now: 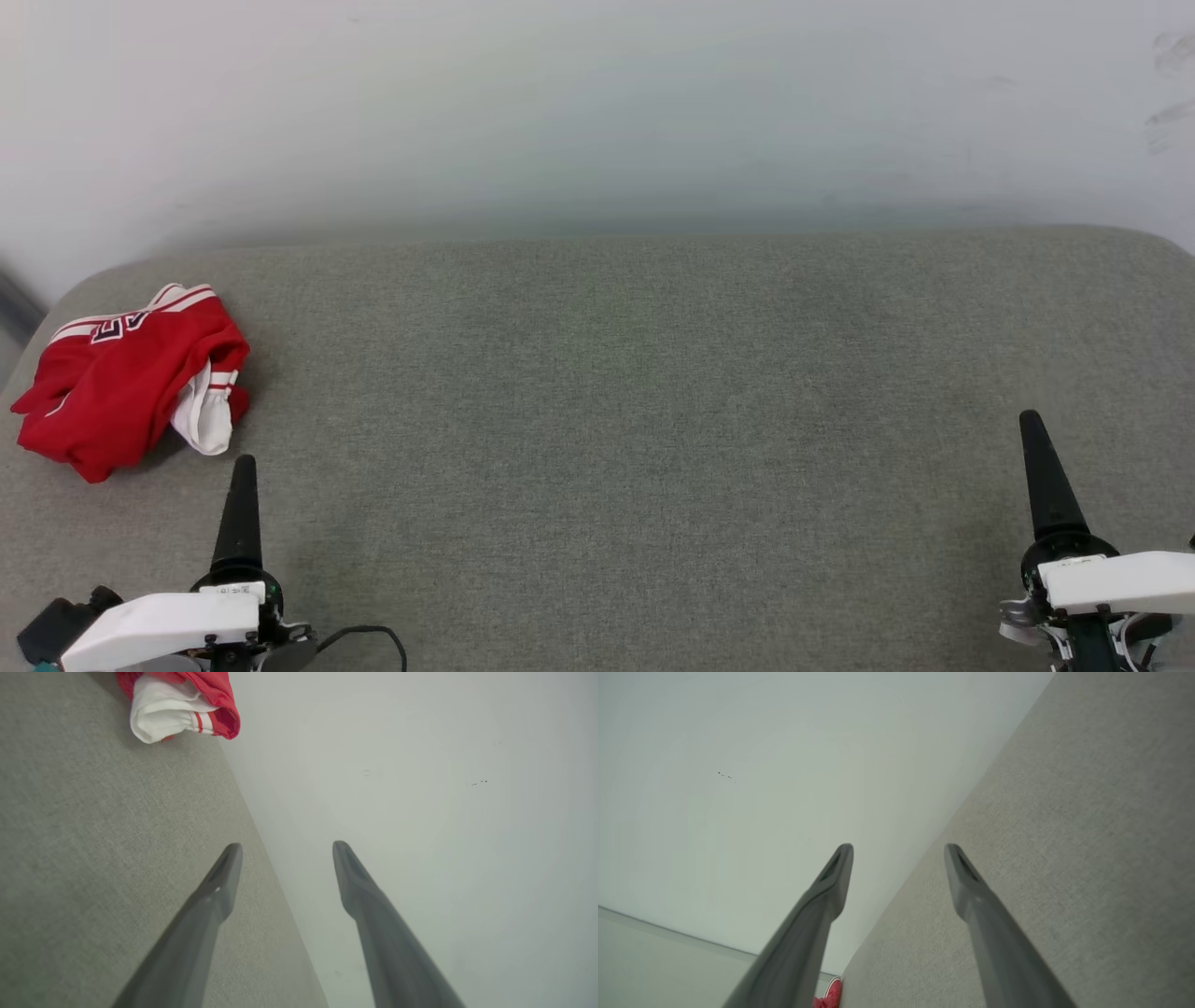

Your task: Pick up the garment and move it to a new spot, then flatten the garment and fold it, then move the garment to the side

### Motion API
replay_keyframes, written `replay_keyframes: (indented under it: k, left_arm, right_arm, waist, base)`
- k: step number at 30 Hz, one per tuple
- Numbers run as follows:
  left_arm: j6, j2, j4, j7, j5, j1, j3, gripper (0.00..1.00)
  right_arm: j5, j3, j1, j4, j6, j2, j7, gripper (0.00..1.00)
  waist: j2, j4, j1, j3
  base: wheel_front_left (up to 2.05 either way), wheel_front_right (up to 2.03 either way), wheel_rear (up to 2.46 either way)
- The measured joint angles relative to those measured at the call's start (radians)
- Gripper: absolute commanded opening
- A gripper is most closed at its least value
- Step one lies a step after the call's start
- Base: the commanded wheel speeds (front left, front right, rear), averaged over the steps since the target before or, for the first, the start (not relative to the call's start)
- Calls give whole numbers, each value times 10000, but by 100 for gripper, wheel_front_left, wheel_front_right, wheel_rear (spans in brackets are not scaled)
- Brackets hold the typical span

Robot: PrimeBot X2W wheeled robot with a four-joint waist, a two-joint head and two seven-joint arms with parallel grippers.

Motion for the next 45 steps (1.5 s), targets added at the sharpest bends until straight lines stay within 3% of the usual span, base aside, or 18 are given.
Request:
replay_keyframes:
  k: [5, 9, 20, 24, 32, 45]
  left_arm:
    - [4, 10, -968, -197, 1429, -1, 65, 100]
    - [330, 17, -1662, -336, 2502, 12, -111, 100]
    - [1064, 17, -2648, -742, 6148, 325, -1751, 100]
    - [1229, 17, -2623, -867, 6585, 399, -2050, 100]
    - [1064, 151, -2694, -1083, 7743, 403, -2439, 100]
    - [2543, 1141, -3028, -1415, 9561, 396, -4289, 100]
  right_arm:
    - [-1373, 132, -1, -545, 0, 0, -188, 100]
    - [-2719, 397, -2, -953, 0, 0, -318, 100]
    - [-5685, 982, 91, -1507, 0, 2, -746, 100]
    - [-6445, 1118, 109, -1563, 0, 2, -846, 100]
    - [-7542, 1114, 169, -1695, 0, 2, -1085, 100]
    - [-8947, 1022, 231, -1647, 2, 2, -1427, 100]
  waist:
    - [0, 10, 0, 40]
    - [0, 15, 0, 72]
    - [0, 15, 0, 133]
    - [0, 20, 0, 140]
    - [0, 43, 0, 219]
    - [0, 62, 0, 255]
  base:
    - [0, 0, 0]
    - [0, 0, 0]
    - [0, 0, 0]
    - [0, 0, 0]
    - [0, 0, 0]
    - [0, 0, 0]
